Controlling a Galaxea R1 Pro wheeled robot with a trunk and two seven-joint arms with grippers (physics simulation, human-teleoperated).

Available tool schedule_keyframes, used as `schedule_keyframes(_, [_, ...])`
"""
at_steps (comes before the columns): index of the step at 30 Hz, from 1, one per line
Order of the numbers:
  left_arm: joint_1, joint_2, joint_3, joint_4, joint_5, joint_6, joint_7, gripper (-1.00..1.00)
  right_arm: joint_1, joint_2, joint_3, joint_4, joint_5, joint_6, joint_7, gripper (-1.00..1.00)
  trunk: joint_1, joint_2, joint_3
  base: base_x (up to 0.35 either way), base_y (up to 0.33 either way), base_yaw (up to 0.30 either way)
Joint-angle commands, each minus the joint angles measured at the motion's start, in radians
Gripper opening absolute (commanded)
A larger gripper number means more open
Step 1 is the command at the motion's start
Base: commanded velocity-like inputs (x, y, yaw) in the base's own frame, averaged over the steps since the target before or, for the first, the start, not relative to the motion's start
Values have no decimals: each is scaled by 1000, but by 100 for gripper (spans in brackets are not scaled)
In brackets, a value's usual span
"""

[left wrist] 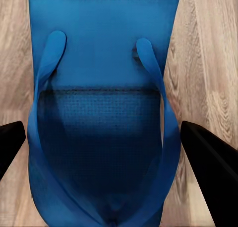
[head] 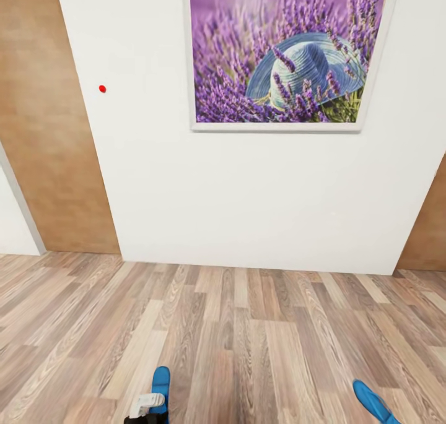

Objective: In the bedroom, move the book from the bed onto either nightstand, and place the two sandals side by side next to the bed.

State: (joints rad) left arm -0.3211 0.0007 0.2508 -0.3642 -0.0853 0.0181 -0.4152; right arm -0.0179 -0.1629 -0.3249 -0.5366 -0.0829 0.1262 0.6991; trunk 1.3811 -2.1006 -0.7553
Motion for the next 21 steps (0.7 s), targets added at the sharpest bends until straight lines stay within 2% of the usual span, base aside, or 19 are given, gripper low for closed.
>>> schedule_keyframes(1, [-1, -1, 8, -1, -8, 2, -7, -100, -1, 0, -3, 0, -9, 10, 5, 100, 0, 0, -1, 325, 0, 0])
schedule_keyframes(21, [0, -1, 8, -1, -8, 3, -7, -100, -1, 0, -2, 0, -9, 10, 5, 100, 0, 0, -1, 325, 0, 0])
